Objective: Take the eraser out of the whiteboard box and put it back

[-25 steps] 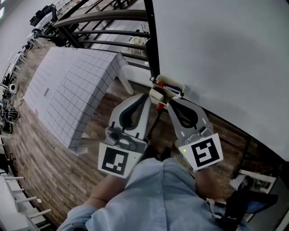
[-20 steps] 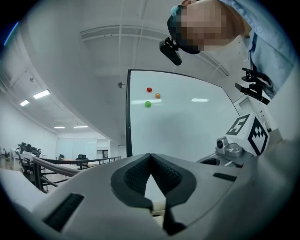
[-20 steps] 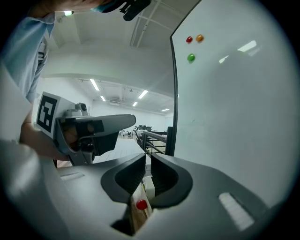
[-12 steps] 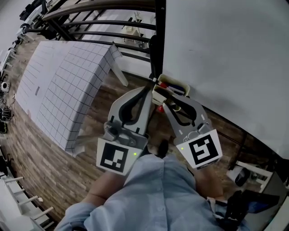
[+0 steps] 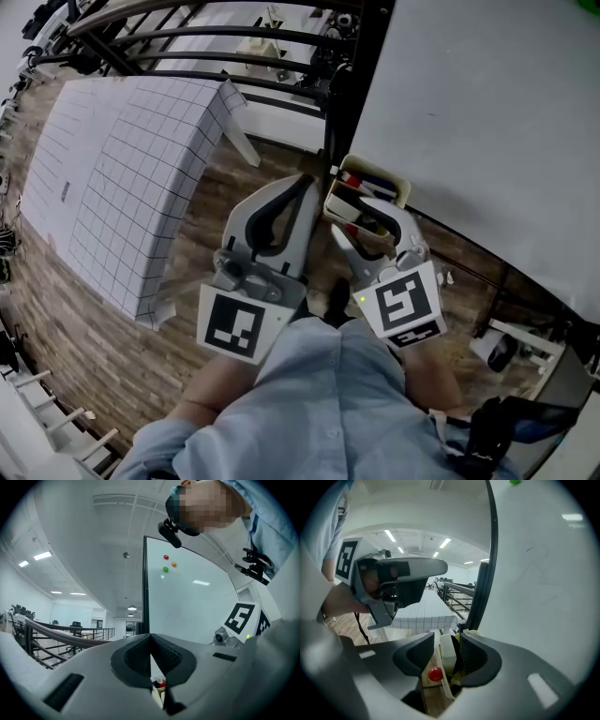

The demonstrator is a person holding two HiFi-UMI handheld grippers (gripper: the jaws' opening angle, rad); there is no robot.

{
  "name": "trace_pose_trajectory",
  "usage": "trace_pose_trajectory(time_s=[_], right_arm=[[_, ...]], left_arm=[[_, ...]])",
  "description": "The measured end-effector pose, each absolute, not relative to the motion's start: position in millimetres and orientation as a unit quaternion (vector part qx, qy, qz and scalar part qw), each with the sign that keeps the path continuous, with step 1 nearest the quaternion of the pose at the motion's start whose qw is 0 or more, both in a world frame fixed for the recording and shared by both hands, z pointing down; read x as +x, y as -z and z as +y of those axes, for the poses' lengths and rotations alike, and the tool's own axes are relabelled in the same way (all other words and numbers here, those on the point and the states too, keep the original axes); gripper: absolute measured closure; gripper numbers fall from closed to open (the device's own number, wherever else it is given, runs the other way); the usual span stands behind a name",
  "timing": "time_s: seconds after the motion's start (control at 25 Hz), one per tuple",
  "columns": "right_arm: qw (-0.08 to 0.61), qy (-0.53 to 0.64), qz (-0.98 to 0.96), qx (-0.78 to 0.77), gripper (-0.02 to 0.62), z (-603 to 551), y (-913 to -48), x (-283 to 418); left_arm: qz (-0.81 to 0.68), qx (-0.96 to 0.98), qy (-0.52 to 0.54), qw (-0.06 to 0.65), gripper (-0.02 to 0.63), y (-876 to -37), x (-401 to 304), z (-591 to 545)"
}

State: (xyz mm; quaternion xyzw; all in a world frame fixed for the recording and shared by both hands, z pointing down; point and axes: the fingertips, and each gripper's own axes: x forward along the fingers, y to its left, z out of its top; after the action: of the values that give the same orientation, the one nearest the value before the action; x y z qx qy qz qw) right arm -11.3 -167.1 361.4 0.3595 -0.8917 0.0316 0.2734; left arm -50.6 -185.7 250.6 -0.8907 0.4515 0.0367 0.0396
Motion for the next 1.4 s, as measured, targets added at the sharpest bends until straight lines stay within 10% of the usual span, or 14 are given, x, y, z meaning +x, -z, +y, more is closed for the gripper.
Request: trace_pose_trajectory(time_s=[0.8,1.4], right_arm=[[0.353,-0.048,-0.861,0.364,0.465,-182.1,-390.8,-18.1],[0.286,-0.005,-0.875,0.390,0.477,-173.2,-345.4,-11.3]], left_arm=[[0.416,-0.908,-0.042,0.019,0.607,-261.9,-56.7,-216.4],[0.425,-0.903,-0.045,0.043,0.607,-243.9,-54.1,-188.1]])
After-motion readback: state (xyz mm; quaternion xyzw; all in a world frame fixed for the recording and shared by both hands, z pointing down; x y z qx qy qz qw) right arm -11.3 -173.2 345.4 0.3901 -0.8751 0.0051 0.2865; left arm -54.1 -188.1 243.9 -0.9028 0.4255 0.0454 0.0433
